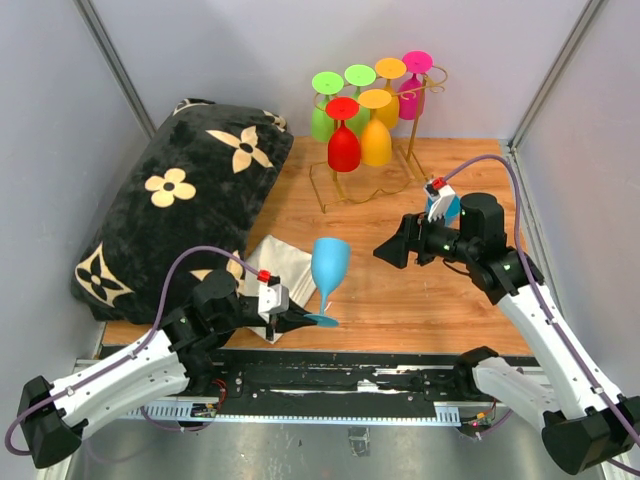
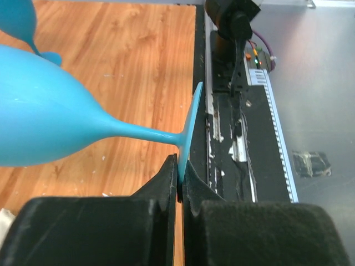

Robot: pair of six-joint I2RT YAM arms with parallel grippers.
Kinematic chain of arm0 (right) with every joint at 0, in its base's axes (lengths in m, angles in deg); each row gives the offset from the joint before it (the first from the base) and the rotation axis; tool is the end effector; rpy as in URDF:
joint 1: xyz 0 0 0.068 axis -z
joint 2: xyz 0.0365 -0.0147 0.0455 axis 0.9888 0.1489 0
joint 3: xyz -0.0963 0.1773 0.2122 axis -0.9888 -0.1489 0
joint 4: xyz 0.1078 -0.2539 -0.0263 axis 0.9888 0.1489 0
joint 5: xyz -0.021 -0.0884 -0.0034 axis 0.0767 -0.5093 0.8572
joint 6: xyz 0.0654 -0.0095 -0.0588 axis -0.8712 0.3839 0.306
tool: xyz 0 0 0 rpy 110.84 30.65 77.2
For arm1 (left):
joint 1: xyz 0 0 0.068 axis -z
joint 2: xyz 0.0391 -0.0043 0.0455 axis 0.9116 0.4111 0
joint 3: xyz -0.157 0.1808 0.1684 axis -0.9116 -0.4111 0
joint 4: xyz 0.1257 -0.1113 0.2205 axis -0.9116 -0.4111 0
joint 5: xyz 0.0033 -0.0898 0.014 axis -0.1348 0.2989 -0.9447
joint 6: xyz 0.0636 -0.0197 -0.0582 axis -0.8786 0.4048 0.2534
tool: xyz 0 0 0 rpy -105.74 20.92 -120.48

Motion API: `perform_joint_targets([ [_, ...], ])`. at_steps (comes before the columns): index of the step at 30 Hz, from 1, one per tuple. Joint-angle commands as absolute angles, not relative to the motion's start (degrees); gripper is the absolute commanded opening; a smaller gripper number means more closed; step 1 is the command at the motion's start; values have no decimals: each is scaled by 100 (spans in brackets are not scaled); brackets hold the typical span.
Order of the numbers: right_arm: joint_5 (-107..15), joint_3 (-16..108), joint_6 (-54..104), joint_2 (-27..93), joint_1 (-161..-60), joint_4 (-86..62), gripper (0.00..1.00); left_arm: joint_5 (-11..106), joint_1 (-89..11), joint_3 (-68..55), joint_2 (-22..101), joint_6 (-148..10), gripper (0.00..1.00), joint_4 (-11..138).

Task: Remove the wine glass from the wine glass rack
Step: Place the wine glass at the center of the board.

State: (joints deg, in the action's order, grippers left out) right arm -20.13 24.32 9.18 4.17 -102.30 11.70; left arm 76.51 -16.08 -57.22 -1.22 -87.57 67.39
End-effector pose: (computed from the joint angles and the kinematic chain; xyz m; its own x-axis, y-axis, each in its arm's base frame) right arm 0.2042 0.1241 0.3527 -0.6282 0.1046 -0.7710 -0.5749 0.6053 0.5505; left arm 0.0875 -0.1763 0.2549 0.0313 0.1091 -0.9935 0.9982 0.0479 0.0367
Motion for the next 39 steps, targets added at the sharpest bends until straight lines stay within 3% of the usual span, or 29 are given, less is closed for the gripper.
perform_joint_targets([
  [1,-1874,2339,868,324,-10218,977,85,7937,-1563,-5887,-372,-9063,1,6475],
  [10,-1049,2077,342,208,-10218,238,84,8517,-1563,-6087,-1162,-8903,1,6809],
  [30,546,1815,-550,604,-10235,-1259,85,9227,-1562,-6146,-1150,-8649,1,7171],
  [39,1048,1803,-915,1198,-10765,-1750,73,9369,-1563,-6197,-1075,-8541,1,7382],
])
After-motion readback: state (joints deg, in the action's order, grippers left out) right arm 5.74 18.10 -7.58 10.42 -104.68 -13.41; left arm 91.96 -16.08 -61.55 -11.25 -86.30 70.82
